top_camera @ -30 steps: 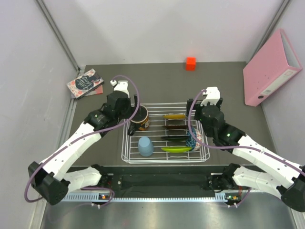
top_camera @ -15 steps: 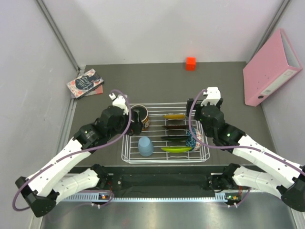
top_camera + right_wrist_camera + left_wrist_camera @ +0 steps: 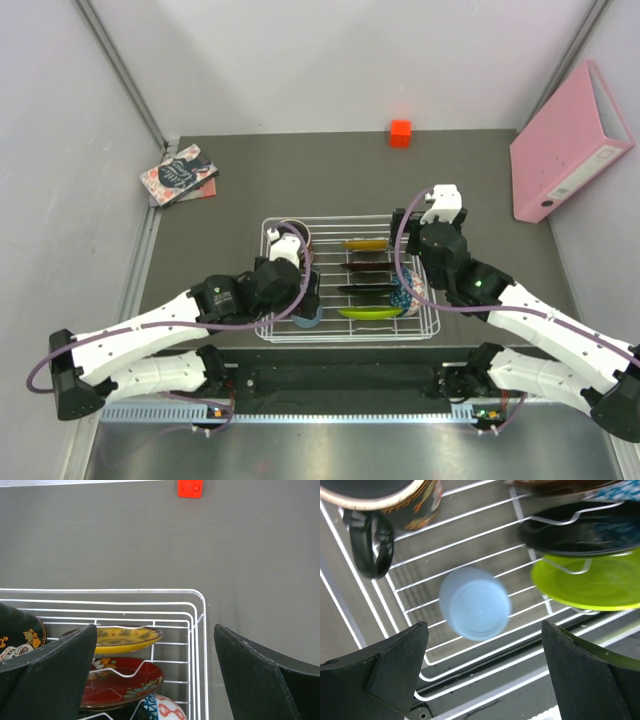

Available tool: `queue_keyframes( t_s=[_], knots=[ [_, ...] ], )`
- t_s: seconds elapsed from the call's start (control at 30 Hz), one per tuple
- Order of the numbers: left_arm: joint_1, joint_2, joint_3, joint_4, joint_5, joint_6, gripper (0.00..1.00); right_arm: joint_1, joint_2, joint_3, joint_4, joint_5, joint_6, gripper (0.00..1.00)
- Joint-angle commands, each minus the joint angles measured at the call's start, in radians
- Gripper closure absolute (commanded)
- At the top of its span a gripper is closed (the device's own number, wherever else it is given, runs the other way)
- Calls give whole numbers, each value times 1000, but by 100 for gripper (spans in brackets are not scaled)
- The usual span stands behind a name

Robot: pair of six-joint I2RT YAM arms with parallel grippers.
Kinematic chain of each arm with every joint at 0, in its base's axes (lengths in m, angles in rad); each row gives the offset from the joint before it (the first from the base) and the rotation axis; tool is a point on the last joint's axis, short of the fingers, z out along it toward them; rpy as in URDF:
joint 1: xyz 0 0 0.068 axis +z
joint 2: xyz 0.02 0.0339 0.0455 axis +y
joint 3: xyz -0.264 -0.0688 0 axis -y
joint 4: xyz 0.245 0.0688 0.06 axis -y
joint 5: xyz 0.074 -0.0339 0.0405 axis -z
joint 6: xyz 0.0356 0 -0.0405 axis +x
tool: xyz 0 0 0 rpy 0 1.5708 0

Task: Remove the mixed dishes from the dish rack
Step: Pick up the cup from the dish rack.

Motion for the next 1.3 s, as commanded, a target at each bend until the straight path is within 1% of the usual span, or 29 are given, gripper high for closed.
queue_keyframes(
  t_s=[0.0, 0.2, 0.7, 0.83, 0.93, 0.97, 1.07, 1.1, 1.17, 1.2, 1.27],
  knots=[
    [-4, 14, -54, 30, -51, -48, 1, 19, -25, 6, 4, 20, 18, 0],
    [-4, 51, -97, 92, -49, -47, 1, 19, -16, -6, 7, 21, 21, 0],
    [-4, 131, -114, 180, -48, -27, 1, 22, 18, -26, 25, 9, 28, 0],
    [-4, 140, -129, 197, -29, -28, 7, 21, 23, -25, 27, 10, 28, 0],
    [-4, 137, -138, 198, -28, -33, 14, 22, 23, -26, 25, 9, 28, 0],
    [-4, 134, -141, 198, -29, -33, 19, 21, 24, -25, 25, 10, 28, 0],
    [-3, 125, -144, 200, -31, -35, 26, 22, 23, -26, 27, 10, 28, 0],
    [-4, 122, -144, 198, -29, -28, 32, 22, 24, -26, 25, 9, 28, 0],
    [-3, 117, -134, 191, -29, -22, 39, 24, 26, -25, 25, 9, 29, 0],
    [-4, 114, -128, 188, -31, -15, 49, 22, 24, -25, 24, 9, 28, 0],
    [-4, 110, -109, 169, -37, -8, 60, 24, 24, -23, 22, 9, 29, 0]
  ],
)
